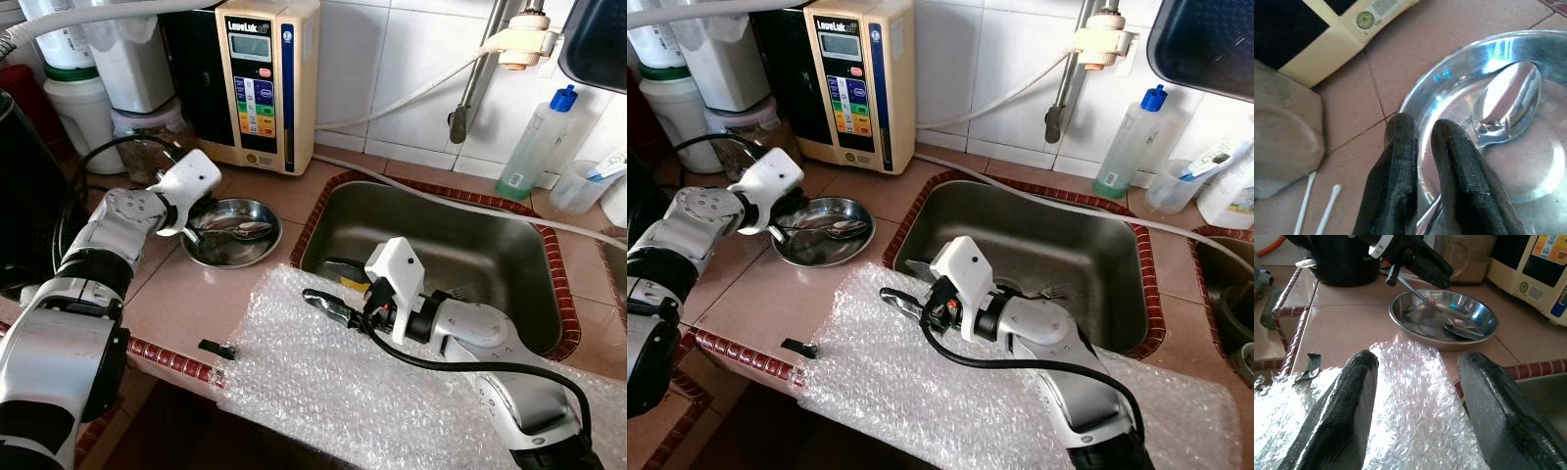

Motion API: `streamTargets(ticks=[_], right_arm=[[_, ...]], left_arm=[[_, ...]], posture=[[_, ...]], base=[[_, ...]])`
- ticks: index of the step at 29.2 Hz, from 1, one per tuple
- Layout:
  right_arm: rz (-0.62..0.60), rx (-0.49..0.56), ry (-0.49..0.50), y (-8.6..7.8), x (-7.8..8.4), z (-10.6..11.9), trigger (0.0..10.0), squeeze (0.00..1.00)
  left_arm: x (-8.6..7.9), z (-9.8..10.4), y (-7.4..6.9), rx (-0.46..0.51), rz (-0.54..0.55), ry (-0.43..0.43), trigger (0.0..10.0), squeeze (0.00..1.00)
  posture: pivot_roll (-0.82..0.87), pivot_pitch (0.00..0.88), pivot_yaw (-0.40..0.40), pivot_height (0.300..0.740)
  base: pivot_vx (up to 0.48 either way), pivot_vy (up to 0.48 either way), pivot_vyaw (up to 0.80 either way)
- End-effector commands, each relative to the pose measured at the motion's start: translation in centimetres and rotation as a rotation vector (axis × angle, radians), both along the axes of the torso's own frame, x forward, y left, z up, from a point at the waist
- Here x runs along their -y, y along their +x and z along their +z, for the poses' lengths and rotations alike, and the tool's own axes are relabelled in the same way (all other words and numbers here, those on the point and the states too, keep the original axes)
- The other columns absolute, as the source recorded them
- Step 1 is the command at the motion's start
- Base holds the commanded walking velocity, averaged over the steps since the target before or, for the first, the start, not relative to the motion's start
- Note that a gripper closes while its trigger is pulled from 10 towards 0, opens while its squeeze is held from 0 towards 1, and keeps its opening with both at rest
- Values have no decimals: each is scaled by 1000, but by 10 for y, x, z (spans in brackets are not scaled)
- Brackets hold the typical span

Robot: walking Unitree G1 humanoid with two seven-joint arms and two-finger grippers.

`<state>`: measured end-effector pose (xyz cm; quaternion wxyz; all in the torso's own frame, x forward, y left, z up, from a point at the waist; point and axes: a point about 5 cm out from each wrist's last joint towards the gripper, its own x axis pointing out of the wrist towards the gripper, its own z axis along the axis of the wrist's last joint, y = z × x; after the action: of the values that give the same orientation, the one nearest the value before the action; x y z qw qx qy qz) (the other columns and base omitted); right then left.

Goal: Kitchen organization

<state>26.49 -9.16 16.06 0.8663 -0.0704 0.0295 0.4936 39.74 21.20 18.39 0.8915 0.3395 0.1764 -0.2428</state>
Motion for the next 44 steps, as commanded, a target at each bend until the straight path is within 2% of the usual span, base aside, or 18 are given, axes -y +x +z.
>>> streamTargets(ticks=[1, 13, 20, 32, 33, 34, 36, 44], right_arm=[[9, 13, -5, 1, -2, 2, 10000, 0], [9, 11, -8, -1, -2, 1, 10000, 0], [6, 10, -9, -1, -1, 1, 10000, 0], [1, 13, -8, -1, -1, 1, 10000, 0], [0, 13, -8, -1, -1, 1, 10000, 0], [0, 14, -8, -1, -1, 1, 10000, 0], [-1, 14, -8, -1, -1, 1, 10000, 0], [-5, 15, -10, -1, 0, 1, 10000, 0]], left_arm=[[-1, 0, -1, -16, -15, 14, 10000, 1000], [-3, -11, -3, -40, 1, 49, 10000, 1000], [-3, -28, -8, -83, 11, 66, 10000, 1000], [-1, -31, -9, -86, 12, 82, 10000, 1000], [-3, -32, -9, -83, 25, 93, 10000, 635], [-4, -34, -9, -96, 38, 85, 0, 0], [-4, -35, -10, -115, 38, 64, 0, 0], [-4, -40, -13, -150, 18, 85, 0, 0]], posture=[[23, 0, 38, 740], [18, 0, 42, 740], [12, 0, 47, 740], [12, 0, 49, 740], [11, 0, 49, 740], [11, 0, 49, 740], [11, 0, 50, 740], [9, 0, 51, 740]], base=[[0, 0, 0], [0, 0, 0], [0, 0, 0], [0, 0, 0], [0, 0, 0], [0, 0, 0], [0, 0, 0], [0, 0, 0]])
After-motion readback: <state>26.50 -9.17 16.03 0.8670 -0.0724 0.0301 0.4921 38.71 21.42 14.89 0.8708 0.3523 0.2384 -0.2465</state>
